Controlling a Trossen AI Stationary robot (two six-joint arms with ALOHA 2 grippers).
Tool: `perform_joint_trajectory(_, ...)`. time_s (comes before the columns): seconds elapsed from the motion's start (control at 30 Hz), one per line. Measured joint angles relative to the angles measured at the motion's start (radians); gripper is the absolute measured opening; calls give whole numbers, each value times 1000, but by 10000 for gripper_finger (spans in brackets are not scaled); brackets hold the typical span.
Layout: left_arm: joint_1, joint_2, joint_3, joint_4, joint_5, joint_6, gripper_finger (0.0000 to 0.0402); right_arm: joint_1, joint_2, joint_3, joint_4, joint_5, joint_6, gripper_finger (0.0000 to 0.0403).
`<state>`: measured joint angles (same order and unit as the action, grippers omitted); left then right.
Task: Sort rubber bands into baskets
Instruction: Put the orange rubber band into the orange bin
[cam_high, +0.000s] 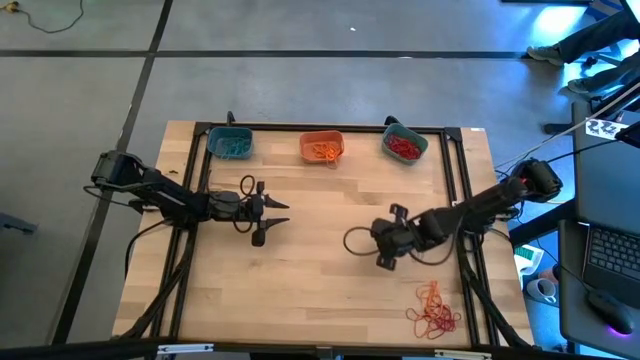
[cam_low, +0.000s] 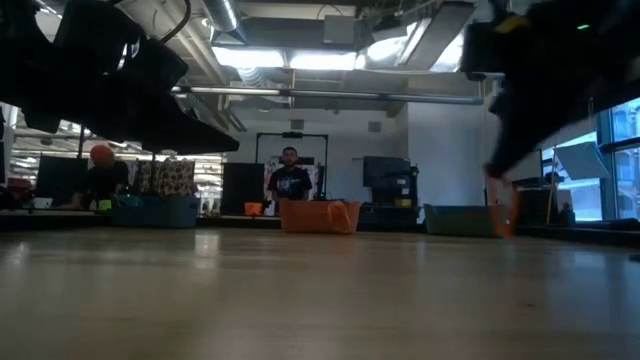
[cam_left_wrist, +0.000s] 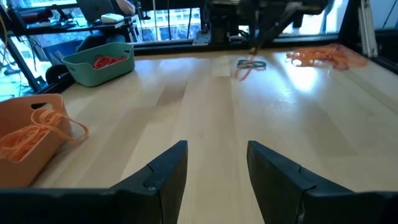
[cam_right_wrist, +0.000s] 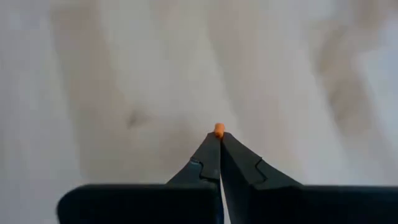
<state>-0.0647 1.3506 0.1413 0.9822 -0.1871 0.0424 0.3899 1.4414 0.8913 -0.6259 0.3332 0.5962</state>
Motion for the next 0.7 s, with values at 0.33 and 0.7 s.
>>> perform_joint_trajectory(0.33, 0, 0, 0, 25, 8, -41, 164, -185, 0, -2, 193, 85, -355, 7)
perform_joint_trajectory(0.7, 0, 0, 0, 32, 8, -14, 164, -405, 0, -2, 525, 86, -643, 8)
